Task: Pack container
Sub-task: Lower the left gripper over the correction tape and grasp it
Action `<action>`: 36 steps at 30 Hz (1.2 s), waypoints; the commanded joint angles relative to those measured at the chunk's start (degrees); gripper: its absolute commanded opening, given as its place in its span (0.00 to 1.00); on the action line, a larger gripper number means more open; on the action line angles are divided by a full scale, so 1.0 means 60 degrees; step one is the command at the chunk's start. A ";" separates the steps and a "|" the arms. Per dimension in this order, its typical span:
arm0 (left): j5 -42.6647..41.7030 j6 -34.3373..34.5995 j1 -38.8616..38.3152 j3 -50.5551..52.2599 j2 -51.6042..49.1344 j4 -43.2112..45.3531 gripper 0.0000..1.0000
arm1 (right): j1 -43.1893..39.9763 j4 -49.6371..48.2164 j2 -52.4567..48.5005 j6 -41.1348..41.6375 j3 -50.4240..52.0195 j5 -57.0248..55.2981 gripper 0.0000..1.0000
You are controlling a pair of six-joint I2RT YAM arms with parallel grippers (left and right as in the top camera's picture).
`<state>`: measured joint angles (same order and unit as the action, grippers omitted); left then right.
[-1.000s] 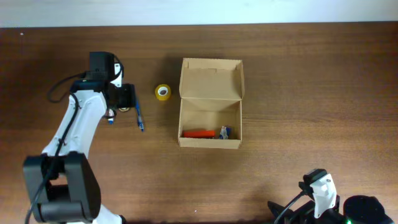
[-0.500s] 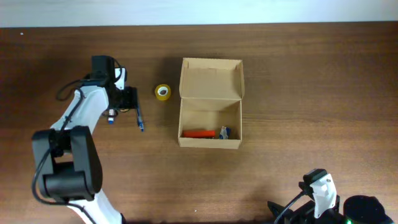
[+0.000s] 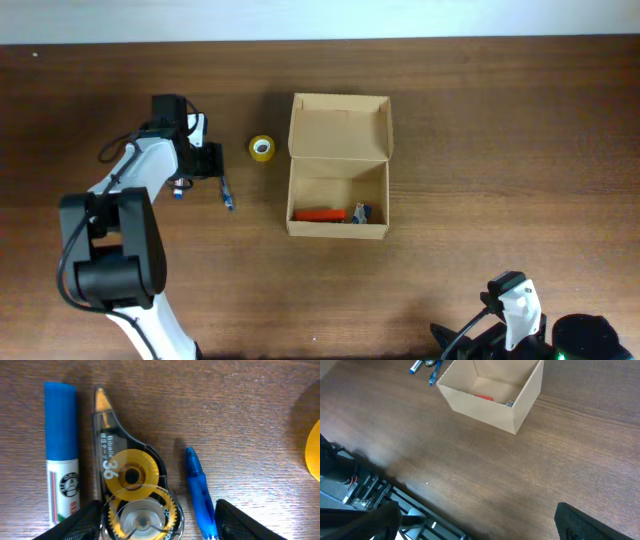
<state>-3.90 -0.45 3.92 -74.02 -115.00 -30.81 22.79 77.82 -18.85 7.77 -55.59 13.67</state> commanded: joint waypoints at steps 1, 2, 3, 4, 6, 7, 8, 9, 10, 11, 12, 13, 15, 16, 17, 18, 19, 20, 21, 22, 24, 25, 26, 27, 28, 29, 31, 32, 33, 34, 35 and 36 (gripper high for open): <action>0.0036 -0.0149 0.0062 0.0044 -0.0262 -0.0025 0.70 | -0.0062 -0.0025 0.0022 0.0076 -0.0011 0.0124 0.99; 0.0036 -0.0149 0.0062 0.0044 -0.0262 -0.0015 0.69 | -0.0062 -0.0025 0.0022 0.0076 -0.0011 0.0124 0.99; 0.0036 -0.0146 0.0062 0.0044 -0.0262 -0.0015 0.67 | -0.0062 -0.0025 0.0022 0.0076 -0.0011 0.0124 0.99; 0.0036 -0.0149 0.0062 0.0044 -0.0262 -0.0022 0.67 | -0.0062 -0.0025 0.0022 0.0076 -0.0011 0.0120 0.99; 0.0033 -0.0146 0.0062 0.0044 -0.0262 -0.0033 0.67 | -0.0062 -0.0025 0.0022 0.0076 -0.0011 0.0124 0.99; 0.0033 -0.0146 0.0062 0.0044 -0.0262 -0.0033 0.67 | -0.0062 -0.0025 0.0022 0.0076 -0.0011 0.0124 0.99; 0.0033 -0.0146 0.0062 0.0044 -0.0262 -0.0033 0.67 | -0.0062 -0.0022 0.0022 0.0076 -0.0011 0.0124 0.99; 0.0029 -0.0146 0.0062 0.0044 -0.0262 -0.0033 0.67 | -0.0062 -0.0025 0.0022 0.0076 -0.0011 0.0120 0.99; 0.0025 -0.0146 0.0062 0.0036 -0.0259 -0.0033 0.67 | -0.0062 -0.0022 0.0022 0.0076 -0.0011 0.0124 0.99; 0.0007 -0.0142 0.0062 0.0007 -0.0251 -0.0047 0.67 | -0.0062 -0.0025 0.0022 0.0076 -0.0011 0.0124 0.99; -0.0168 -0.0142 0.0062 -0.0055 -0.0233 -0.0084 0.67 | -0.0062 -0.0022 0.0022 0.0076 -0.0011 0.0124 0.99; -0.0335 -0.0138 0.0062 -0.0106 -0.0189 -0.0102 0.67 | -0.0062 -0.0022 0.0022 0.0076 -0.0011 0.0124 0.99; -0.0557 -0.0040 0.0062 -0.0233 -0.0062 -0.0109 0.68 | -0.0062 -0.0025 0.0022 0.0073 -0.0011 0.0124 0.99; -0.0557 -0.0036 0.0062 -0.0273 0.0007 -0.0102 0.68 | -0.0062 -0.0025 0.0022 0.0076 -0.0011 0.0120 0.99; -0.0528 -0.0036 0.0062 -0.0335 0.0098 -0.0098 0.68 | -0.0062 -0.0025 0.0022 0.0076 -0.0011 0.0124 0.99; -0.0532 -0.0015 0.0066 -0.0375 0.0157 -0.0102 0.68 | -0.0062 -0.0025 0.0022 0.0076 -0.0011 0.0124 0.99; -0.0525 0.0146 0.0076 -0.0397 0.0208 -0.0098 0.68 | -0.0062 -0.0022 0.0022 0.0076 -0.0011 0.0124 0.99; -0.0528 0.0273 0.0106 -0.0404 0.0215 -0.0102 0.69 | -0.0062 -0.0022 0.0022 0.0076 -0.0011 0.0124 0.99; -0.0525 0.0535 0.0149 -0.0408 0.0219 -0.0102 0.68 | -0.0062 -0.0025 0.0022 0.0076 -0.0011 0.0124 0.99; -0.0528 0.0801 0.0204 -0.0404 0.0215 -0.0102 0.68 | -0.0062 -0.0025 0.0022 0.0076 -0.0011 0.0124 0.99; -0.0528 0.1311 0.0324 -0.0404 0.0215 -0.0087 0.68 | -0.0062 -0.0025 0.0022 0.0073 -0.0011 0.0124 0.99; -0.0528 0.1566 0.0386 -0.0404 0.0215 -0.0055 0.69 | -0.0062 -0.0025 0.0022 0.0073 -0.0011 0.0124 0.99; -0.0528 0.1872 0.0463 -0.0404 0.0215 -0.0015 0.68 | -0.0062 -0.0025 0.0022 0.0076 -0.0011 0.0124 0.99; -0.0528 0.2073 0.0517 -0.0404 0.0215 0.0004 0.68 | -0.0062 -0.0022 0.0022 0.0076 -0.0011 0.0124 0.99; -0.0528 0.2193 0.0565 -0.0404 0.0215 0.0011 0.68 | -0.0062 -0.0025 0.0022 0.0076 -0.0011 0.0120 0.99; -0.0532 0.2226 0.0594 -0.0404 0.0215 0.0029 0.69 | -0.0062 -0.0025 0.0022 0.0073 -0.0011 0.0124 0.99; -0.0528 0.2222 0.0608 -0.0404 0.0215 0.0058 0.68 | -0.0062 -0.0025 0.0022 0.0076 -0.0011 0.0124 0.99; -0.0528 0.2222 0.0608 -0.0404 0.0215 0.0073 0.68 | -0.0062 -0.0022 0.0022 0.0076 -0.0011 0.0124 0.99; -0.0528 0.2218 0.0608 -0.0404 0.0215 0.0095 0.68 | -0.0062 -0.0022 0.0022 0.0073 -0.0011 0.0124 0.99; -0.0532 0.2222 0.0608 -0.0404 0.0215 0.0127 0.68 | -0.0062 -0.0025 0.0022 0.0076 -0.0011 0.0124 0.99; -0.0528 0.2222 0.0608 -0.0404 0.0215 0.0178 0.68 | -0.0062 -0.0025 0.0022 0.0076 -0.0011 0.0124 0.99; -0.0532 0.2218 0.0608 -0.0404 0.0211 0.0219 0.68 | -0.0062 -0.0025 0.0022 0.0076 -0.0011 0.0124 0.99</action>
<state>-6.07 11.66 7.51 -75.24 -115.22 -30.11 22.79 77.82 -18.85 7.79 -55.59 13.67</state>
